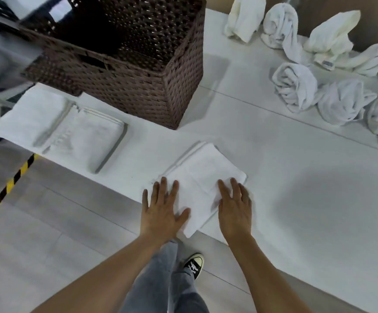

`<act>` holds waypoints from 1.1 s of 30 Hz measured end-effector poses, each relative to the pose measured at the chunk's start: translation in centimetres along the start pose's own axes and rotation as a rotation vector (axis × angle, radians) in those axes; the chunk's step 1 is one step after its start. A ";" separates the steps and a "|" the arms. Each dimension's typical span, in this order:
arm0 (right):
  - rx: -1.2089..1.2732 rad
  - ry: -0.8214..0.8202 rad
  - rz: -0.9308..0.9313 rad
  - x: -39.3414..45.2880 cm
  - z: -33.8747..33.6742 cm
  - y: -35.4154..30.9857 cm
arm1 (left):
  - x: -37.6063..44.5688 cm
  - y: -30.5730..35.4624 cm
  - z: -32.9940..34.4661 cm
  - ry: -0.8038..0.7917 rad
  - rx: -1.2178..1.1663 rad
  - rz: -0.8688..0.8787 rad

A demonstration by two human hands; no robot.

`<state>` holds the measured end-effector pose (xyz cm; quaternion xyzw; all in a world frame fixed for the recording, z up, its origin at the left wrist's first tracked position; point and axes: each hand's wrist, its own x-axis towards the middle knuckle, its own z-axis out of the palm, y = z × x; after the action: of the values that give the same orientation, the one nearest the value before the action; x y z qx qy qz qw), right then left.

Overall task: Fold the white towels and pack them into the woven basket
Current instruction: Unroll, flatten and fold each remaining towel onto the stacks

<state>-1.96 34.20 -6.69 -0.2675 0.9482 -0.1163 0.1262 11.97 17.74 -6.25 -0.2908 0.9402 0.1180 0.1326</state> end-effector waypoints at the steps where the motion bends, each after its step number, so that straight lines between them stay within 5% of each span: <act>1: 0.012 -0.038 -0.040 0.6 0.2 -0.6 | -0.1 -0.7 -0.2 -0.008 0.006 -0.026; 5: 0.038 -0.210 -0.194 3.2 0.4 -3.6 | -0.6 -3.8 -1.2 -0.045 -0.044 -0.095; 10: 0.001 -0.228 -0.348 5.8 1.4 -7.5 | -0.2 -7.1 -2.4 -0.052 -0.056 -0.180; 33: -0.038 -0.192 -0.260 9.6 0.8 -12.4 | 4.0 -10.1 -5.7 -0.064 -0.005 -0.155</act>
<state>-3.71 18.65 -5.60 -0.4001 0.8911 -0.0874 0.1953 13.58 5.85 -3.63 -0.3592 0.9098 0.1190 0.1704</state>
